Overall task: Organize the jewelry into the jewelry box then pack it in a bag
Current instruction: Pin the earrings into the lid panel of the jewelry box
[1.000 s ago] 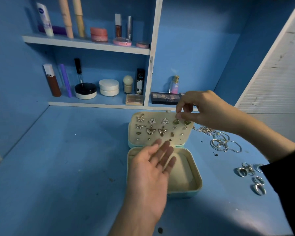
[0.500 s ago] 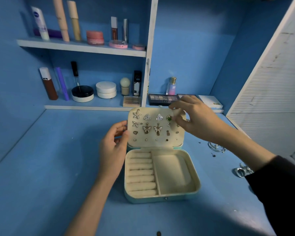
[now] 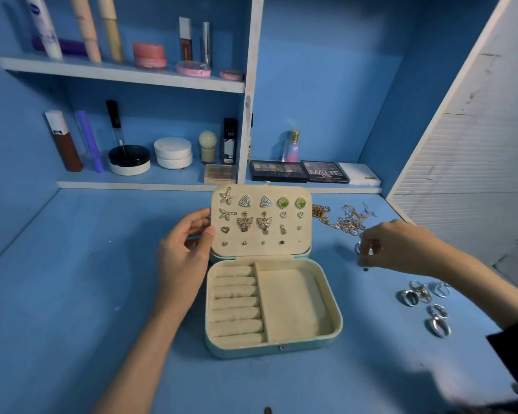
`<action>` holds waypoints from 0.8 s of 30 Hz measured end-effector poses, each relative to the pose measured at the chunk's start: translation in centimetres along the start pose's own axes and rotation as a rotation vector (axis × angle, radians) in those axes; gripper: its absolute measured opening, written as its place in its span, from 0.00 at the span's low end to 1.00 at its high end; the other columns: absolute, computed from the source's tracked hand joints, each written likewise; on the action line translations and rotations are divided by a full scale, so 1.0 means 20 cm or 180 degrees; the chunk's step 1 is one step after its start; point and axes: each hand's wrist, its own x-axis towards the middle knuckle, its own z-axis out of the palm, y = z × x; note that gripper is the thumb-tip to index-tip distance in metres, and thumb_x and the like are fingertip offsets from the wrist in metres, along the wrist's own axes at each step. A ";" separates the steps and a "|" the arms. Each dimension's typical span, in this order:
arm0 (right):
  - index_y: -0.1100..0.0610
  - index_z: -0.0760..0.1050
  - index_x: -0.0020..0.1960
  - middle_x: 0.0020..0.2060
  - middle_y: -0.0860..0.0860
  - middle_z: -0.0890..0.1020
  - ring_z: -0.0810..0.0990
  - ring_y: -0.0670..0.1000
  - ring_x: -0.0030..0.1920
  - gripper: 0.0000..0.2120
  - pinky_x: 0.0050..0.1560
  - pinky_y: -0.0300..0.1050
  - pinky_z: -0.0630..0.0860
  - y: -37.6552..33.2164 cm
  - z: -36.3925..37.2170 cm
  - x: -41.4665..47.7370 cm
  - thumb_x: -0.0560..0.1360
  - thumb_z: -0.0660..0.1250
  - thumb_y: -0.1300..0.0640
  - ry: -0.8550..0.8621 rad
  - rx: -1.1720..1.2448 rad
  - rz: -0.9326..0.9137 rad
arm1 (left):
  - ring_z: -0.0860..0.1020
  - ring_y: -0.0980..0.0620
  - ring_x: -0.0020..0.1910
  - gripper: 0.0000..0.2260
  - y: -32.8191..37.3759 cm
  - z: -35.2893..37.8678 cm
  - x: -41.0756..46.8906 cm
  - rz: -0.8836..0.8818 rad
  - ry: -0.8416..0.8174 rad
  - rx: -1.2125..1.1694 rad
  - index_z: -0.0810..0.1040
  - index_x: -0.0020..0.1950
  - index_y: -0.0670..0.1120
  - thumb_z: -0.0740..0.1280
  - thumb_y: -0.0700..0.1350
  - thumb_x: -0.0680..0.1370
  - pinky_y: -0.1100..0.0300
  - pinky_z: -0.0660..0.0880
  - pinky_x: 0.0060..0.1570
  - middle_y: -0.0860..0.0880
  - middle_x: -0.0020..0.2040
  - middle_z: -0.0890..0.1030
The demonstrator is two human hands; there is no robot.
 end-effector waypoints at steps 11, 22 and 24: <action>0.51 0.78 0.43 0.40 0.46 0.78 0.78 0.50 0.43 0.04 0.33 0.37 0.66 0.02 0.07 0.00 0.72 0.67 0.51 -0.0149 0.0056 0.0128 | 0.79 0.63 0.46 0.17 0.00 0.00 0.00 0.0004 0.0011 -0.0146 0.77 0.49 0.57 0.66 0.33 0.76 0.71 0.74 0.48 0.60 0.47 0.81; 0.47 0.76 0.41 0.31 0.43 0.77 0.76 0.47 0.36 0.04 0.40 0.46 0.75 -0.13 0.05 0.00 0.73 0.66 0.54 0.0763 0.1119 -0.0624 | 0.79 0.61 0.47 0.16 0.00 0.00 0.00 -0.0010 -0.0004 -0.0191 0.78 0.50 0.58 0.66 0.34 0.76 0.70 0.74 0.48 0.64 0.44 0.82; 0.49 0.77 0.43 0.32 0.45 0.77 0.76 0.48 0.37 0.03 0.41 0.49 0.76 -0.18 0.04 -0.01 0.74 0.66 0.54 0.0840 0.1182 -0.0846 | 0.79 0.62 0.47 0.17 0.00 0.00 0.00 -0.0005 -0.0008 -0.0178 0.78 0.50 0.58 0.66 0.34 0.76 0.70 0.74 0.48 0.64 0.44 0.82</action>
